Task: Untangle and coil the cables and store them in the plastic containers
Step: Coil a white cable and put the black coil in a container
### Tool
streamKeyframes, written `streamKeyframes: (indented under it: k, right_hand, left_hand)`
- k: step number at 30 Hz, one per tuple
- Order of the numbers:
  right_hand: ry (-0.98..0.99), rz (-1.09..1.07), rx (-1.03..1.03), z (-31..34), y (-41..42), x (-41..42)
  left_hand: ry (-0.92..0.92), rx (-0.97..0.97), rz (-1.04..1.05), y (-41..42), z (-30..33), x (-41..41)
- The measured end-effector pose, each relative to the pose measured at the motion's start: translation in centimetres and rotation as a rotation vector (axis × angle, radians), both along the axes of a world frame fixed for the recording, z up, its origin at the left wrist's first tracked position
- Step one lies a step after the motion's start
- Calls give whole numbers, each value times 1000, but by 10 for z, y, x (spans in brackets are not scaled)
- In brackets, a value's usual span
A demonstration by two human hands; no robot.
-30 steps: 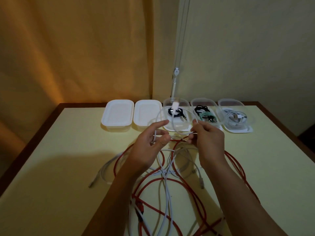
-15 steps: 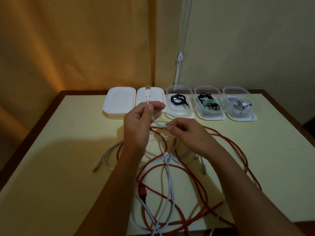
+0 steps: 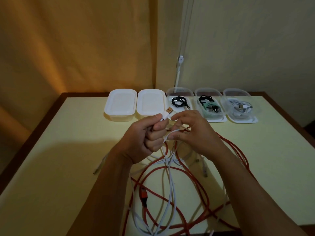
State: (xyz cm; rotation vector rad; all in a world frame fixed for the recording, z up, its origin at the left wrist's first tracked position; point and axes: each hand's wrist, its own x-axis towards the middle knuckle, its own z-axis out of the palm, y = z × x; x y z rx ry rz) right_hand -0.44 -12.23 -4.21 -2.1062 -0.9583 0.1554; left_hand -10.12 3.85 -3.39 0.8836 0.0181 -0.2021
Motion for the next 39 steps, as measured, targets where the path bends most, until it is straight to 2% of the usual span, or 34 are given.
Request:
streamKeyframes:
  k: [5, 8, 11, 13, 15, 17, 19, 21, 23, 24, 26, 28, 30, 35, 37, 39]
  right_hand:
    - [52, 1, 75, -1, -4, 3]
    - [77, -27, 132, 1, -9, 8]
    - [89, -78, 233, 8, -14, 12]
    - [128, -100, 327, 15, -15, 12]
    - [139, -90, 356, 21, -15, 9]
    - [139, -71, 353, 25, -14, 6]
    - [143, -57, 360, 28, -15, 3]
    - [159, -53, 346, 31, -16, 4]
    - [193, -41, 249, 31, -16, 2]
    - [221, -20, 176, 30, -15, 1]
    - [302, 31, 52, 24, -12, -3]
    - [359, 44, -37, 18, -10, -6]
    - [383, 6, -62, 12, -10, -6]
    - [574, -99, 197, 8, -5, -2]
    - [550, -217, 267, 11, -2, 0]
    - [496, -318, 333, 14, -2, 2]
  left_hand:
    - [-9, 179, -75, -3, 3, 1]
    - [-49, 508, -73, -12, 4, 1]
    - [-164, 1017, -55, -16, 7, 0]
    - [-171, 1292, 3, -18, 4, 2]
    - [-123, 1409, 105, -18, -5, 5]
    - [-61, 1438, 230, -17, -14, 8]
    - [-7, 1307, 420, -13, -17, 10]
    - [-25, 1014, 634, -10, -15, 15]
    - [-50, 811, 849, -5, -12, 24]
    - [-64, 689, 905, -5, -10, 28]
    - [-163, 307, 907, -7, -4, 31]
    - [-267, -48, 837, -10, 4, 25]
    - [-302, -193, 707, -12, 11, 15]
    - [-261, -273, 272, -9, 11, 4]
    - [-287, -297, 13, -5, 7, 4]
    - [-256, -246, -151, -2, 3, 4]
